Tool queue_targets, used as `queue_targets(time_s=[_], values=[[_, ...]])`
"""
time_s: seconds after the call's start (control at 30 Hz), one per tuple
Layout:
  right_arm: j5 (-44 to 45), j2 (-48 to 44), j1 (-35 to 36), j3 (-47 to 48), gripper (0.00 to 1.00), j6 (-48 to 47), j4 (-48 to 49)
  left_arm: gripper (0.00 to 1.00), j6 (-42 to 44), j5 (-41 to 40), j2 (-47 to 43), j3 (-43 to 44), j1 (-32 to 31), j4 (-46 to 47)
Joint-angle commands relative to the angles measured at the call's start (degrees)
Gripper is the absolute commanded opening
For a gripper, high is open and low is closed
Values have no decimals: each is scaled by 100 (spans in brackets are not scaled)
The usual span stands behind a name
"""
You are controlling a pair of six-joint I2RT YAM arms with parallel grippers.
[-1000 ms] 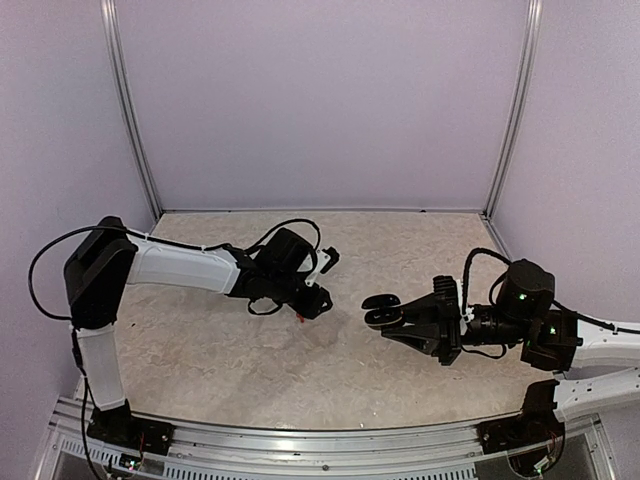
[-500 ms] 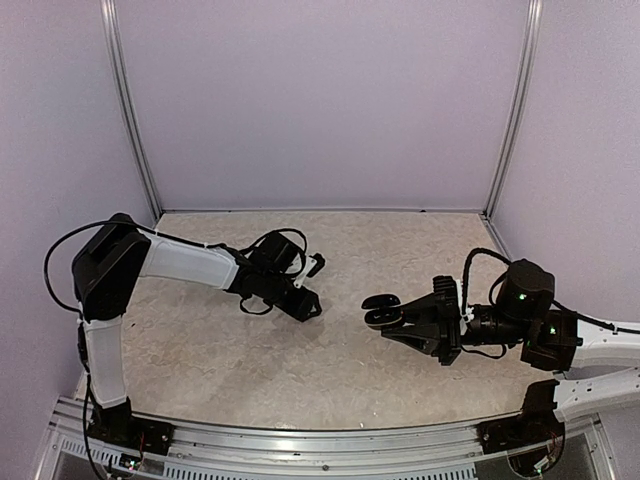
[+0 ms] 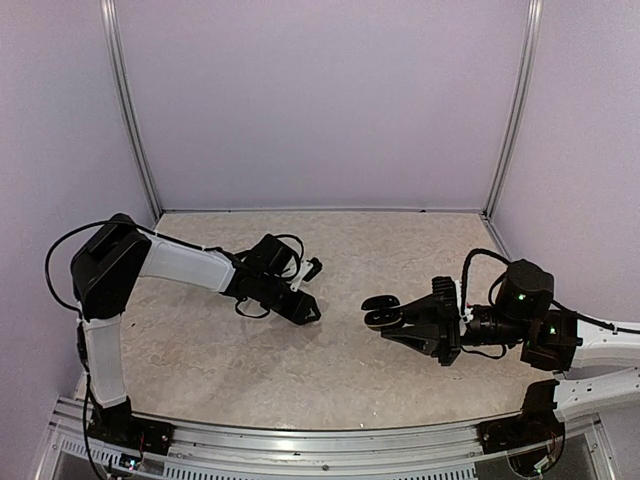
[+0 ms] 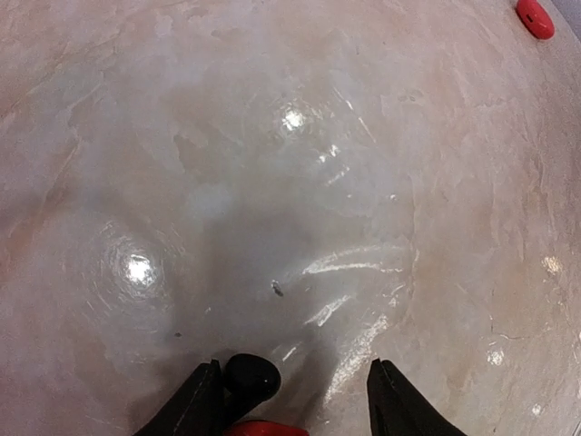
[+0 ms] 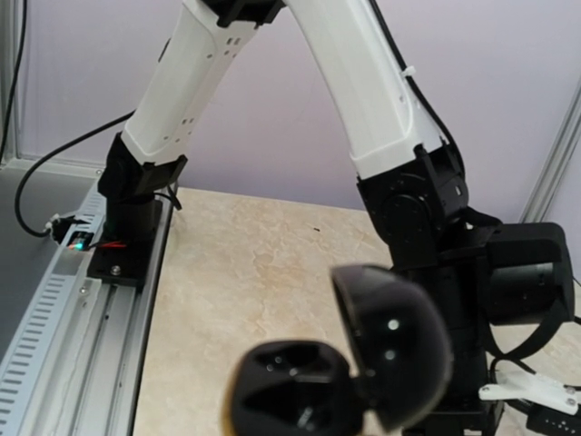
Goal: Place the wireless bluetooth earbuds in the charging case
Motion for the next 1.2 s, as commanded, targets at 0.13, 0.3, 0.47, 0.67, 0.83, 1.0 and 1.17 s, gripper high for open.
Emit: queue_targets(time_s=[0.13,0.3,0.47,0.67,0.83,1.0,1.17], values=[[-46,-67,44,-14,0,-41,6,55,-454,295,-425,-403,-304,-173],[-55,-55,44,-15,0,-50,6,55,-782,533,-540,-518,-655,-143],[-50,-53,42,-22,0,-59,-3,56,-970,816,-510,-429,-1092,-151],[-53,-48,37,-32,0,-50,7,56,-1057,1306,-698,-425,-1071,70],[-35,-63,44,-32,0,-37,-13,56,-955,743,-932,-389,-966,-66],[-57,-42,44,-28,0,-46,6,55,-526,279,-893,-313,-985,-436],[-56,-31,39,-16,0,-50,-1,55,-404,376,-684,-271,-1049,-442]])
